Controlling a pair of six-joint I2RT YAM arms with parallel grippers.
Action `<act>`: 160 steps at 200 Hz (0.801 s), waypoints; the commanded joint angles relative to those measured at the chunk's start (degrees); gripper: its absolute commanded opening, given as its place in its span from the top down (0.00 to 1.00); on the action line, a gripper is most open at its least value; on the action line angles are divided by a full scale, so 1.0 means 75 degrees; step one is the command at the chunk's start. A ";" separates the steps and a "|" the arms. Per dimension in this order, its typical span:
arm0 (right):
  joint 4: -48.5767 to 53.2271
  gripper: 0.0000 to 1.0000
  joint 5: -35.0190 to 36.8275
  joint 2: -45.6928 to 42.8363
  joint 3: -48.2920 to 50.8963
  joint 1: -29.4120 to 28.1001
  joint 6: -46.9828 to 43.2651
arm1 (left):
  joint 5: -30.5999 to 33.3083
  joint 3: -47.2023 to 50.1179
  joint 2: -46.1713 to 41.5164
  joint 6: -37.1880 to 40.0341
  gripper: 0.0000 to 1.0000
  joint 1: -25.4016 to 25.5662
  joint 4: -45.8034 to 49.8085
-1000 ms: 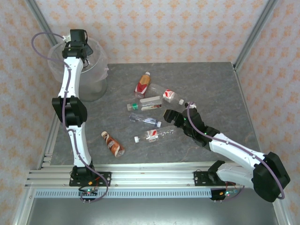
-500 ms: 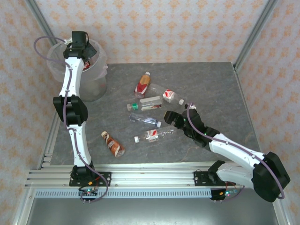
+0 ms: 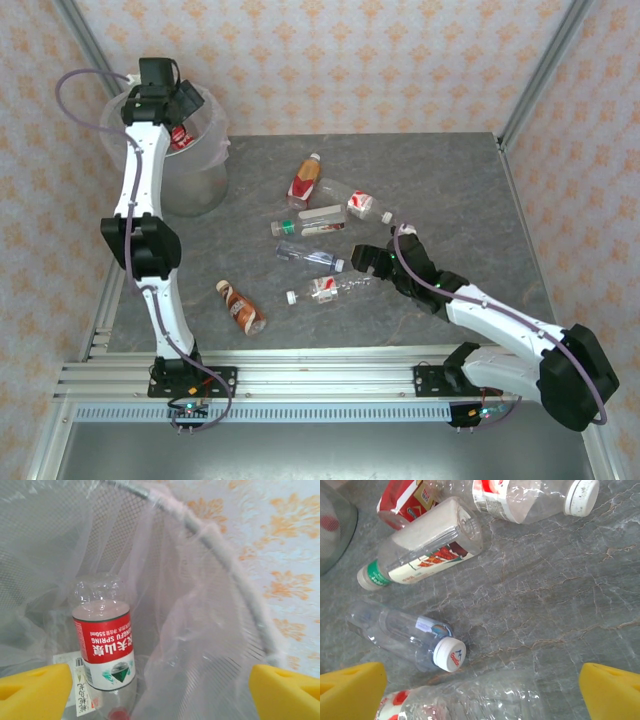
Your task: Put the plastic bottles in the bin
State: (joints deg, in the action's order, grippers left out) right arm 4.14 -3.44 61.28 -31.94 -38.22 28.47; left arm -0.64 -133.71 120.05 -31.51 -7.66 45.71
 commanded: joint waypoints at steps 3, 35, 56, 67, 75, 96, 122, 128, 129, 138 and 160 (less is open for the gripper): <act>0.0428 0.01 -0.0187 0.0082 -0.0355 0.0010 -0.0593 | -0.0306 0.0370 -0.0604 0.0076 0.07 -0.0053 -0.0463; 0.0885 0.01 -0.0545 0.0229 -0.0697 0.0010 -0.1295 | -0.0574 0.0613 -0.0945 0.0035 0.07 -0.0050 -0.0510; 0.1357 0.01 -0.0636 0.0362 -0.0974 0.0010 -0.1963 | -0.0805 0.0951 -0.1254 -0.0080 0.06 -0.0050 -0.0658; 0.1651 0.01 -0.0704 0.0440 -0.1143 0.0010 -0.2381 | -0.0999 0.1198 -0.1369 -0.0138 0.05 -0.0054 -0.0807; 0.1814 0.01 -0.0793 0.0498 -0.1240 0.0010 -0.2690 | -0.1187 0.1449 -0.1705 -0.0155 0.03 -0.0047 -0.0976; 0.2119 0.01 -0.1165 0.0583 -0.1416 0.0010 -0.3636 | -0.1531 0.2338 -0.2298 -0.0278 0.00 -0.0045 -0.1575; 0.2551 0.01 -0.1345 0.0687 -0.1627 0.0007 -0.4866 | -0.1705 0.3604 -0.3145 -0.0397 0.00 -0.0045 -0.2382; 0.2685 0.01 -0.1407 0.0728 -0.1683 0.0010 -0.5202 | -0.1724 0.3854 -0.3349 -0.0421 0.00 -0.0041 -0.2522; 0.2707 0.01 -0.1417 0.0732 -0.1694 0.0010 -0.5261 | -0.1733 0.3909 -0.3373 -0.0431 0.00 -0.0037 -0.2545; 0.2888 0.01 -0.1490 0.0819 -0.1772 0.0010 -0.5727 | -0.1793 0.4295 -0.3647 -0.0488 0.00 -0.0044 -0.2760; 0.3618 0.01 -0.1925 0.1265 -0.2206 0.0010 -0.6745 | -0.2058 0.5241 -0.4334 -0.0738 0.00 -0.0046 -0.3264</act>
State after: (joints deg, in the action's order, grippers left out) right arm 23.44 -13.85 67.77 -44.12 -38.22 -9.43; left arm -13.10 -99.96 92.77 -34.59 -7.66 28.53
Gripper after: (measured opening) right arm 0.992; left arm 0.999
